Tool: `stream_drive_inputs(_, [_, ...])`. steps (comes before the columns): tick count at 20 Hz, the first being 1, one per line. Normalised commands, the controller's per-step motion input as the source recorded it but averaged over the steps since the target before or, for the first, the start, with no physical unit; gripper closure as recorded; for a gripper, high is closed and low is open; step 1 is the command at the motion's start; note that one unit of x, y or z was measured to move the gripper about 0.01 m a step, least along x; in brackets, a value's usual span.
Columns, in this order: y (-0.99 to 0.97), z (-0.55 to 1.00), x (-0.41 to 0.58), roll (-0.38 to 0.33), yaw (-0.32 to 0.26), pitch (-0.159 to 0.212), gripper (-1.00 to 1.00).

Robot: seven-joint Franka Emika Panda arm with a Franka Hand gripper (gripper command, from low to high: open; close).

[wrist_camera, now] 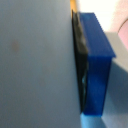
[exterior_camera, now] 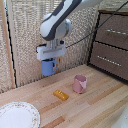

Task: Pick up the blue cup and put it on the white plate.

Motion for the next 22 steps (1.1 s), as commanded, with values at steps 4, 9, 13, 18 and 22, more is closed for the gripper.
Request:
stream_drive_inputs(4, [0.86, 0.40, -0.184, 0.001, 0.002, 0.000, 1.00])
stream_drive_inputs(9, [0.90, 0.23, -0.161, 0.000, 0.000, 0.000, 1.00])
stream_drive_inputs(13, [0.93, 0.06, -0.184, 0.000, 0.000, 0.000, 1.00])
stream_drive_inputs(18, [0.91, -0.02, -0.179, -0.024, 0.000, 0.000, 1.00])
stream_drive_inputs(22, [0.82, -0.15, -0.159, -0.079, 0.002, 0.000, 1.00])
